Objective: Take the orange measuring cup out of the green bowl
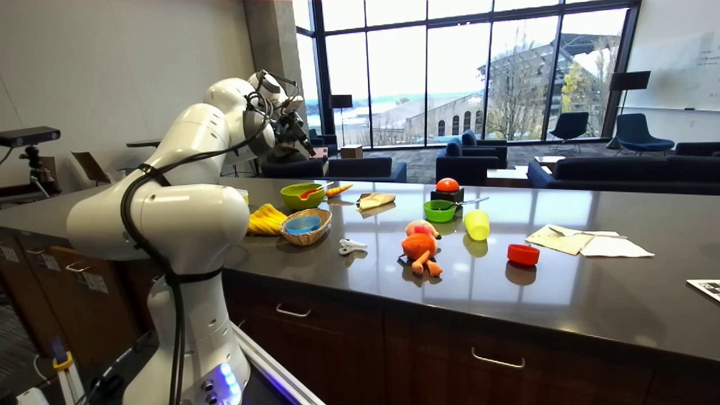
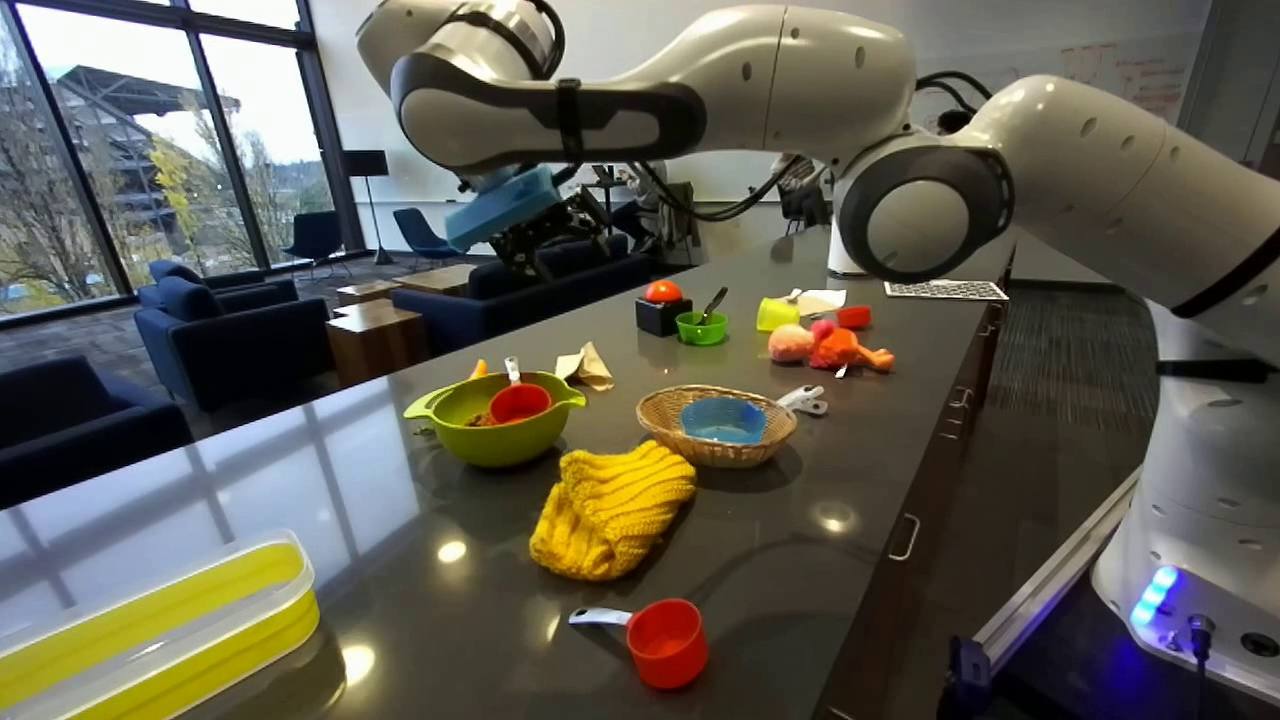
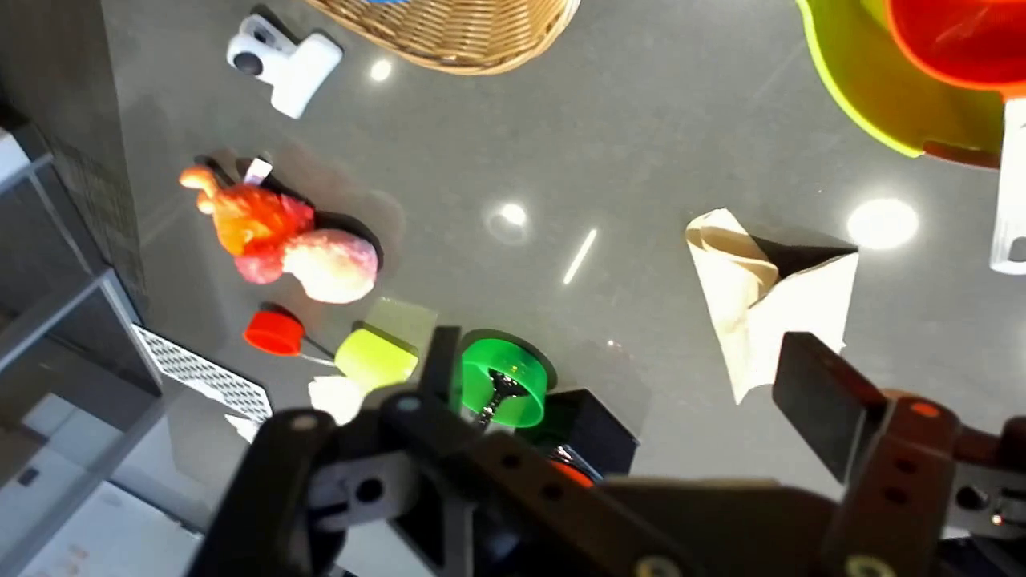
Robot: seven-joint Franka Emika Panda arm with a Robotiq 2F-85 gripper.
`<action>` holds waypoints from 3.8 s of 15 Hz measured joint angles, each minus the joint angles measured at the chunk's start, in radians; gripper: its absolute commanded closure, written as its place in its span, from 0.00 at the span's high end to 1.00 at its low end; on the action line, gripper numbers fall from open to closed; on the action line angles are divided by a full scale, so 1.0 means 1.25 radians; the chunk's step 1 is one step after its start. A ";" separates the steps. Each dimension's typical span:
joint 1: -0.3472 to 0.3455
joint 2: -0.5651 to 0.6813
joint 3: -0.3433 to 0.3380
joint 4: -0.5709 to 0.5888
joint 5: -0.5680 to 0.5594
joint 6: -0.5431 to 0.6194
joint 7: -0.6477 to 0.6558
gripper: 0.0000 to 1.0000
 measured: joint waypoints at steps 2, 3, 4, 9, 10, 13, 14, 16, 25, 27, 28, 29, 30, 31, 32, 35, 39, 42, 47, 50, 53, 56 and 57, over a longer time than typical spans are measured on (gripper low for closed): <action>0.013 0.007 -0.008 0.000 -0.008 0.030 -0.079 1.00; 0.016 0.012 -0.013 0.000 -0.013 0.050 -0.120 1.00; 0.017 0.018 -0.018 0.000 -0.017 0.071 -0.164 1.00; 0.005 0.050 -0.050 0.000 -0.032 0.204 -0.372 1.00; 0.001 0.054 -0.053 0.000 -0.032 0.239 -0.410 1.00; -0.017 0.062 -0.050 0.000 -0.024 0.350 -0.522 1.00; -0.026 0.063 -0.043 0.000 -0.006 0.379 -0.552 1.00; -0.049 0.060 -0.012 -0.010 0.037 0.421 -0.600 1.00; -0.103 0.053 0.055 -0.035 0.146 0.277 -0.665 1.00; -0.103 0.056 0.062 -0.023 0.147 0.295 -0.685 1.00; -0.102 0.056 0.065 -0.024 0.147 0.327 -0.704 1.00; -0.101 0.056 0.066 -0.025 0.147 0.360 -0.724 1.00; -0.099 0.056 0.066 -0.027 0.146 0.393 -0.747 1.00; -0.097 0.056 0.066 -0.030 0.143 0.423 -0.769 1.00; -0.093 0.056 0.062 -0.033 0.132 0.438 -0.773 1.00; -0.082 0.056 0.052 -0.038 0.118 0.445 -0.773 1.00; -0.110 0.078 0.085 -0.008 0.180 0.424 -0.778 1.00; -0.163 0.092 0.141 -0.005 0.254 0.423 -0.840 1.00; -0.213 0.101 0.184 -0.003 0.310 0.400 -0.888 1.00; -0.214 0.101 0.195 -0.003 0.314 0.374 -0.919 1.00; -0.208 0.101 0.208 -0.003 0.314 0.351 -0.976 1.00; -0.200 0.101 0.209 -0.003 0.313 0.331 -1.036 1.00; -0.197 0.101 0.209 -0.003 0.312 0.326 -1.052 1.00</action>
